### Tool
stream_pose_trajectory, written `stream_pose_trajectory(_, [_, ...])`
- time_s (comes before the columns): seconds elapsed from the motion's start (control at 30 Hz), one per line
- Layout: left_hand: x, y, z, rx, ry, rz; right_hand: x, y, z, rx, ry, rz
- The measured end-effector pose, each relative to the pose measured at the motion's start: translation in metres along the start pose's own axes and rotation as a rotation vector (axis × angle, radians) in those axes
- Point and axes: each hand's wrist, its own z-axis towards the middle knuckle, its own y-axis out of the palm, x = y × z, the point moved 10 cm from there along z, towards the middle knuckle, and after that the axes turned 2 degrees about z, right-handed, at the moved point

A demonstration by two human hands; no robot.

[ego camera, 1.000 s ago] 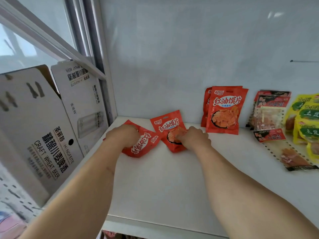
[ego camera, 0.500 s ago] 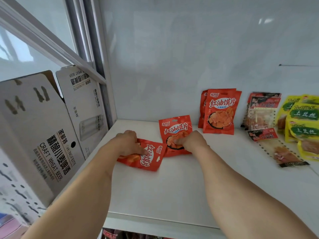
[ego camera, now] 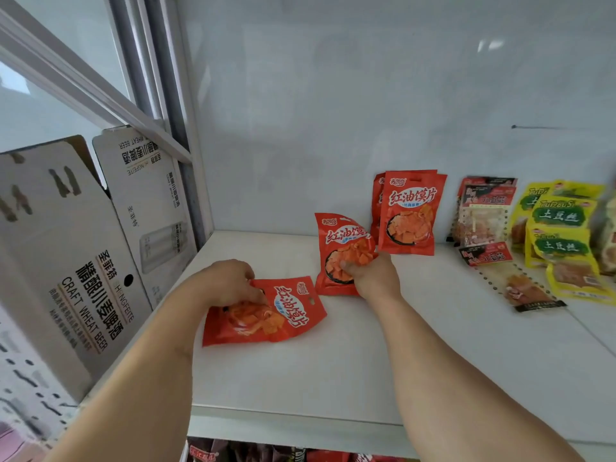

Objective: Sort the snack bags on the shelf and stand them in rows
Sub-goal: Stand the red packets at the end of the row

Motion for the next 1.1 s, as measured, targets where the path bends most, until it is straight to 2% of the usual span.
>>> stream_pose_trajectory(0.17, [0.006,-0.006,-0.005,0.032,0.095,-0.189,-0.004,-0.018,-0.007,0.043,-0.107,0.134])
stream_pose_trajectory(0.33, [0.016,0.006,-0.004,-0.033,0.148,-0.755,-0.010,-0.047,-0.013,0.050,-0.226,0.265])
stream_pose_trajectory(0.57, [0.058,0.023,-0.002,-0.039,0.191,-1.321,0.003,-0.084,0.005,0.058,-0.161,0.385])
stream_pose_trajectory(0.7, [0.079,0.020,0.002,0.015,0.225,-1.435,0.011,-0.105,0.024,0.032,-0.174,0.482])
stream_pose_trajectory(0.83, [0.110,0.019,0.004,0.058,0.210,-1.484,0.006,-0.115,0.042,-0.100,-0.209,0.516])
stream_pose_trajectory(1.1, [0.161,0.024,0.010,0.157,0.177,-1.464,0.007,-0.118,0.072,-0.330,-0.259,0.410])
